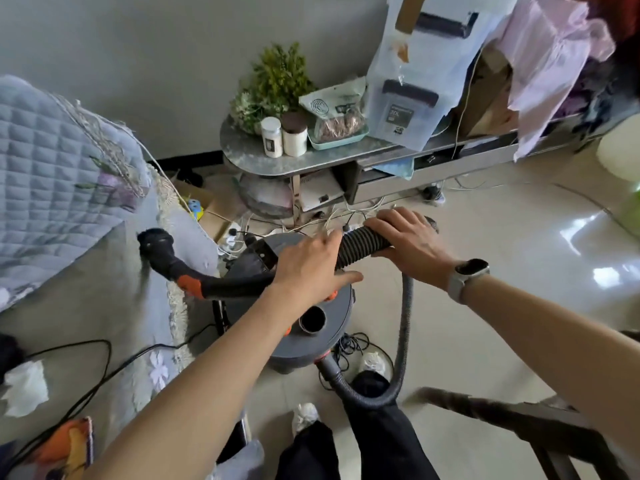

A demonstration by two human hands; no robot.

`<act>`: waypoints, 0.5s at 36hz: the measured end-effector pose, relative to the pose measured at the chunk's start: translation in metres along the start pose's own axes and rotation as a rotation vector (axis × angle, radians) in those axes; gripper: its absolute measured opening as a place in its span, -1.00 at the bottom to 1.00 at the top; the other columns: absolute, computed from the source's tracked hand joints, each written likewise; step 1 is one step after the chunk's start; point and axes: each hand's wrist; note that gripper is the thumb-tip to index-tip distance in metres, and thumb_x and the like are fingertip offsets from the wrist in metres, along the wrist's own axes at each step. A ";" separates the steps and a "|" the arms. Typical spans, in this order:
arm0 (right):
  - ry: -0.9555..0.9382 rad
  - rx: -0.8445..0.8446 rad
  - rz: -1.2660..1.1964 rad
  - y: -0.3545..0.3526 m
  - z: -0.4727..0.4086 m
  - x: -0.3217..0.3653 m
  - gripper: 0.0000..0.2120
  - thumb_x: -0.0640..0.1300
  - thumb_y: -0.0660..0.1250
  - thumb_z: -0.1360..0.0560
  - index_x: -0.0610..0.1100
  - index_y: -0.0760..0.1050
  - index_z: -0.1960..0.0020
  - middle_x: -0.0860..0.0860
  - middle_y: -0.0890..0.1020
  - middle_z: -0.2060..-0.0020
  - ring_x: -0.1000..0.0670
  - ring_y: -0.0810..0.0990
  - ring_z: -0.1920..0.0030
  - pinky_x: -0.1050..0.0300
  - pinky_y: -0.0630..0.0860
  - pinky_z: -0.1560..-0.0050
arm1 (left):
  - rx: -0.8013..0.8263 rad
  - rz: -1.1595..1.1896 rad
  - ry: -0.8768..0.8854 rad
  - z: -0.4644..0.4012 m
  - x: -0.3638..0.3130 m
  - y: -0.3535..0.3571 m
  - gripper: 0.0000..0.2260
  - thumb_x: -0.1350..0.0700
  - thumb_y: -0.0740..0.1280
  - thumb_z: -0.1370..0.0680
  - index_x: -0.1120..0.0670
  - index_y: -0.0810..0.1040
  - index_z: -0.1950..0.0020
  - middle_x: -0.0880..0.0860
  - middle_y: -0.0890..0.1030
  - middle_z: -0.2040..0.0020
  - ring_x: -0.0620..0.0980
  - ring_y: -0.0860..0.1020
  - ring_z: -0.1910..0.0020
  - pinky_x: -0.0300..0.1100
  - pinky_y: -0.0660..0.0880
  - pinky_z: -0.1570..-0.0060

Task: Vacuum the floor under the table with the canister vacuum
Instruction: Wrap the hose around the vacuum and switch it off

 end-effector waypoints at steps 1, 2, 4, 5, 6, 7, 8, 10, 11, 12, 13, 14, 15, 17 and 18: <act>-0.024 -0.015 -0.014 0.001 -0.002 -0.003 -0.54 0.11 0.32 -0.44 -0.03 0.34 -0.27 -0.05 0.53 -0.10 -0.11 0.41 -0.09 -0.15 0.46 -0.08 | 0.023 0.007 -0.010 -0.003 -0.002 0.005 -0.42 -0.29 0.24 -0.50 0.07 0.27 -0.35 0.06 0.52 -0.19 0.10 0.55 -0.10 -0.06 0.43 0.12; -0.042 -0.024 -0.026 0.001 -0.002 -0.007 -0.53 0.10 0.34 -0.43 -0.02 0.34 -0.27 -0.05 0.53 -0.11 -0.11 0.42 -0.10 -0.14 0.45 -0.11 | 0.011 0.026 -0.020 -0.007 -0.002 0.009 -0.45 -0.28 0.23 -0.51 0.07 0.29 -0.32 0.06 0.54 -0.17 0.10 0.57 -0.07 -0.08 0.42 0.16; -0.049 -0.042 -0.062 0.000 -0.002 -0.019 -0.53 0.14 0.29 -0.45 -0.01 0.34 -0.30 -0.06 0.54 -0.14 -0.09 0.43 -0.13 -0.10 0.43 -0.15 | -0.045 0.118 -0.063 -0.014 -0.002 0.018 -0.47 -0.28 0.24 -0.51 0.08 0.33 -0.28 0.05 0.57 -0.14 0.10 0.59 -0.04 -0.07 0.44 0.15; -0.017 -0.050 -0.101 -0.001 0.000 -0.025 -0.53 0.15 0.25 -0.47 0.00 0.34 -0.32 -0.06 0.54 -0.16 -0.07 0.42 -0.15 -0.08 0.41 -0.17 | -0.063 0.180 -0.091 -0.016 -0.003 0.022 -0.47 -0.28 0.26 -0.50 0.07 0.35 -0.29 0.04 0.58 -0.13 0.09 0.58 -0.05 -0.08 0.45 0.13; 0.055 -0.054 -0.162 -0.002 0.003 -0.029 -0.53 0.15 0.23 -0.49 0.00 0.33 -0.35 -0.07 0.52 -0.19 -0.06 0.40 -0.18 -0.07 0.40 -0.19 | -0.083 0.237 -0.122 -0.019 -0.004 0.026 -0.47 -0.26 0.28 -0.50 0.06 0.36 -0.30 0.03 0.59 -0.11 0.08 0.58 -0.05 -0.10 0.44 0.12; 0.169 -0.057 -0.243 -0.001 0.007 -0.035 -0.52 0.11 0.25 -0.52 -0.02 0.33 -0.38 -0.08 0.50 -0.22 -0.05 0.38 -0.20 -0.04 0.39 -0.20 | -0.100 0.286 -0.155 -0.022 -0.007 0.028 -0.48 -0.25 0.30 -0.49 0.06 0.38 -0.30 0.01 0.59 -0.07 0.06 0.57 -0.05 -0.13 0.41 0.13; 0.313 -0.055 -0.327 0.002 0.011 -0.040 -0.50 0.06 0.28 -0.53 -0.06 0.33 -0.42 -0.10 0.47 -0.25 -0.05 0.38 -0.21 0.00 0.37 -0.21 | -0.108 0.325 -0.186 -0.024 -0.011 0.030 -0.51 -0.23 0.31 -0.49 0.05 0.41 -0.27 -0.01 0.58 -0.02 0.05 0.57 -0.02 -0.15 0.39 0.16; 0.625 -0.058 -0.465 0.011 0.014 -0.051 -0.49 0.01 0.30 -0.54 -0.14 0.31 -0.42 -0.12 0.45 -0.24 -0.07 0.44 -0.18 0.03 0.40 -0.19 | -0.105 0.406 -0.256 -0.029 -0.017 0.035 -0.56 -0.22 0.32 -0.48 0.05 0.43 -0.20 -0.04 0.56 0.06 0.01 0.56 0.04 -0.15 0.43 0.18; 0.782 -0.044 -0.540 0.015 0.012 -0.057 -0.51 0.05 0.29 -0.55 -0.16 0.34 -0.38 -0.13 0.48 -0.17 -0.09 0.49 -0.12 0.01 0.44 -0.16 | -0.097 0.458 -0.300 -0.032 -0.020 0.038 -0.56 -0.22 0.33 -0.48 0.06 0.44 -0.18 -0.04 0.56 0.07 0.00 0.56 0.06 -0.12 0.47 0.16; 0.928 0.000 -0.633 0.019 0.007 -0.060 -0.55 0.10 0.26 -0.55 -0.18 0.40 -0.29 -0.13 0.53 -0.07 -0.10 0.54 -0.02 0.00 0.48 -0.10 | -0.091 0.520 -0.343 -0.034 -0.023 0.041 -0.57 -0.20 0.35 -0.47 0.08 0.44 -0.17 -0.02 0.57 0.07 0.00 0.57 0.07 -0.09 0.51 0.13; 1.046 0.061 -0.780 0.022 0.000 -0.062 -0.59 0.15 0.22 -0.55 -0.18 0.46 -0.15 -0.13 0.55 0.04 -0.08 0.56 0.10 0.02 0.50 0.01 | -0.095 0.589 -0.378 -0.036 -0.025 0.045 -0.57 -0.17 0.37 -0.47 0.10 0.44 -0.16 0.01 0.59 0.06 0.01 0.57 0.07 -0.05 0.52 0.10; 1.148 0.108 -0.979 0.024 -0.009 -0.063 -0.60 0.20 0.20 -0.55 -0.16 0.47 0.01 -0.13 0.56 0.12 -0.06 0.57 0.19 0.06 0.52 0.12 | -0.097 0.641 -0.409 -0.036 -0.028 0.049 -0.57 -0.15 0.39 -0.47 0.11 0.44 -0.16 0.02 0.60 0.06 0.03 0.58 0.06 -0.03 0.53 0.09; 1.248 0.141 -1.183 0.028 -0.018 -0.065 -0.58 0.23 0.20 -0.54 -0.15 0.46 0.09 -0.13 0.58 0.16 -0.05 0.58 0.22 0.08 0.54 0.18 | -0.100 0.674 -0.433 -0.036 -0.031 0.054 -0.57 -0.13 0.40 -0.46 0.12 0.43 -0.16 0.04 0.60 0.06 0.04 0.59 0.07 -0.02 0.53 0.09; 1.371 0.164 -1.445 0.036 -0.036 -0.068 -0.61 0.22 0.25 -0.52 -0.14 0.45 0.10 -0.13 0.61 0.15 -0.07 0.62 0.17 0.05 0.60 0.16 | -0.089 0.718 -0.486 -0.033 -0.038 0.063 -0.56 -0.11 0.41 -0.46 0.12 0.41 -0.19 0.06 0.62 0.08 0.05 0.60 0.11 -0.05 0.54 0.12; 1.378 0.175 -1.480 0.041 -0.045 -0.070 -0.62 0.18 0.30 -0.50 -0.17 0.45 0.06 -0.14 0.62 0.12 -0.08 0.63 0.14 0.04 0.61 0.17 | -0.082 0.756 -0.511 -0.031 -0.042 0.066 -0.56 -0.08 0.42 -0.47 0.12 0.40 -0.21 0.07 0.62 0.09 0.03 0.60 0.15 -0.09 0.53 0.16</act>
Point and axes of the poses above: each hand's wrist, its own z-axis away from the middle knuckle, its own y-axis out of the palm, x = y × z
